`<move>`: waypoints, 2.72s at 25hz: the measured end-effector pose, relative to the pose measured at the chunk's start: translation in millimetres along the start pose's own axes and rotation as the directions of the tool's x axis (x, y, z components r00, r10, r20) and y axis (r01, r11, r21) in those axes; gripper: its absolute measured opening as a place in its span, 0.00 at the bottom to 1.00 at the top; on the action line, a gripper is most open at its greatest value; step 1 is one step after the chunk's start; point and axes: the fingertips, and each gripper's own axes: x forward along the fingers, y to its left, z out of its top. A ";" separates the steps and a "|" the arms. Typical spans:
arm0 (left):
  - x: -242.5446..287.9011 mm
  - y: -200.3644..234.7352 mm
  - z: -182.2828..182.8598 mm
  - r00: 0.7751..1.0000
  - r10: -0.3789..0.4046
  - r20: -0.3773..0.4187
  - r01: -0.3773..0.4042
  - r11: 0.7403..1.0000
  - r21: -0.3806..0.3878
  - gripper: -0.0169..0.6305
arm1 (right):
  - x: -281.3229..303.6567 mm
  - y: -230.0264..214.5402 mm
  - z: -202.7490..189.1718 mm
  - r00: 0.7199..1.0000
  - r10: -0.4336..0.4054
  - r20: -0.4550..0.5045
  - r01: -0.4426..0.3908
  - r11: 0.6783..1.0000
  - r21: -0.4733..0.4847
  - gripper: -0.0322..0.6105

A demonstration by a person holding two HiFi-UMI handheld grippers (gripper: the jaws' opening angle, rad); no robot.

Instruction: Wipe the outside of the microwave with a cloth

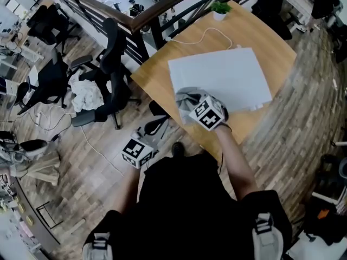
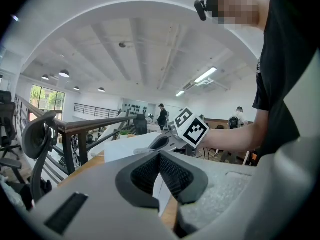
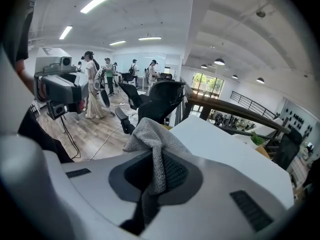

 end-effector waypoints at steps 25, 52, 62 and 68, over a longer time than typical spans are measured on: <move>-19.1 20.7 -1.3 1.000 0.026 0.013 -0.026 1.000 -0.006 0.03 | 25.3 -21.4 18.1 0.998 -0.037 -0.056 0.039 0.998 0.040 0.07; -29.1 37.4 4.6 0.996 0.080 0.035 -0.079 0.997 -0.017 0.03 | 47.7 -76.8 36.4 0.991 -0.128 -0.046 0.127 0.992 -0.025 0.07; -22.7 24.3 3.1 0.995 0.095 0.025 -0.093 0.995 -0.039 0.03 | 20.3 -111.5 9.0 0.989 -0.146 -0.023 0.148 0.986 0.081 0.07; -6.9 4.1 5.0 0.995 0.096 0.029 -0.094 0.994 -0.057 0.03 | 16.6 -109.3 -2.3 0.994 -0.102 -0.046 0.106 0.992 0.075 0.07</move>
